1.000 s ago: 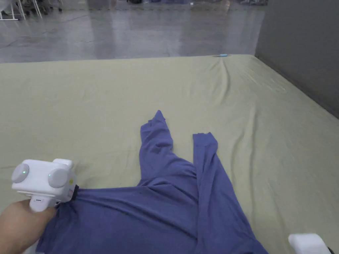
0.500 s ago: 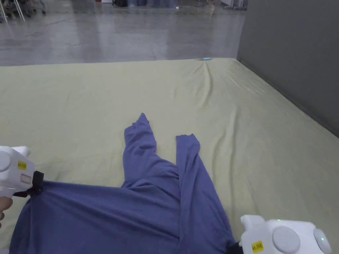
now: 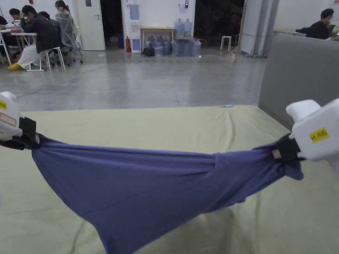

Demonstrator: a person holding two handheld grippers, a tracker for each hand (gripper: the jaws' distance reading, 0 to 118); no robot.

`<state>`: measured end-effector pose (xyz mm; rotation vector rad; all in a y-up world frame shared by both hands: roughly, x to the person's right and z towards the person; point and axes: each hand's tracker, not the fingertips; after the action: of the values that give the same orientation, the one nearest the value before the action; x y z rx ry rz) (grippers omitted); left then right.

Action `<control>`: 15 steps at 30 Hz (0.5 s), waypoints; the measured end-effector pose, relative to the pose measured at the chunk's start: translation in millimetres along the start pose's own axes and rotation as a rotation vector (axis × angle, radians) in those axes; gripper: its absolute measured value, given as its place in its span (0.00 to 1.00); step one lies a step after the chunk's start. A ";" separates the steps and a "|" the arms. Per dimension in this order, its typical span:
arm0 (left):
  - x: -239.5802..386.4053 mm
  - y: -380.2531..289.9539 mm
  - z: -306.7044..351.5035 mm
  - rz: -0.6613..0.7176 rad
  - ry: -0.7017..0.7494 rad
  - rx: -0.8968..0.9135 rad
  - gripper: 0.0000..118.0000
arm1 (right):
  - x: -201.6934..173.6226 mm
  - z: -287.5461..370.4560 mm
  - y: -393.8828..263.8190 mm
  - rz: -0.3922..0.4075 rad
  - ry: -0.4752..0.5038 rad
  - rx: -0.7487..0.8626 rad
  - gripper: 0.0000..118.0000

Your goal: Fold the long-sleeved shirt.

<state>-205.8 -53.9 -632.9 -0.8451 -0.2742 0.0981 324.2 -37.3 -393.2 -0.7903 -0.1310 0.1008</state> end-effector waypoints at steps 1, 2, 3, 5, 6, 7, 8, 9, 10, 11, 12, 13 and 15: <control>4.9 18.5 10.4 -0.006 0.006 0.032 0.00 | 3.7 5.8 29.3 0.011 -0.022 0.026 0.02; 10.8 35.9 19.1 -0.007 0.006 0.047 0.00 | 8.2 10.8 57.4 0.022 -0.041 0.058 0.02; 16.9 51.6 26.9 -0.006 0.010 0.086 0.00 | 10.2 15.5 83.2 0.024 -0.073 0.086 0.02; 27.0 85.2 42.1 -0.003 0.021 0.140 0.00 | 13.8 23.2 131.9 0.048 -0.107 0.138 0.02; 31.1 100.7 48.0 0.008 0.025 0.157 0.00 | 17.8 24.4 153.0 0.046 -0.132 0.154 0.02; 35.2 114.5 52.2 0.025 0.023 0.179 0.00 | 20.1 26.8 172.1 0.036 -0.141 0.165 0.02; 38.8 128.8 56.9 0.035 0.018 0.197 0.00 | 22.4 28.4 189.9 0.025 -0.161 0.182 0.02; 42.5 140.9 60.2 0.042 0.020 0.213 0.00 | 25.0 28.8 205.0 0.023 -0.176 0.192 0.02; 46.3 151.4 63.8 0.058 0.022 0.236 0.00 | 27.7 28.6 218.4 0.024 -0.190 0.204 0.02; 48.7 160.5 66.9 0.074 0.014 0.257 0.00 | 28.9 29.6 228.6 0.014 -0.219 0.217 0.02; 52.3 168.3 68.2 0.082 0.007 0.272 0.00 | 29.9 29.9 237.4 0.018 -0.233 0.224 0.02; 56.2 176.0 68.1 0.078 0.008 0.275 0.00 | 31.4 29.8 244.5 0.020 -0.251 0.230 0.02; 62.8 185.3 67.1 0.074 0.014 0.289 0.00 | 37.1 30.0 253.0 -0.013 -0.262 0.260 0.02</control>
<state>-159.9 129.4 -716.9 -0.5680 -0.2094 0.1960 345.7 165.9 -549.9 -0.5139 -0.3637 0.2047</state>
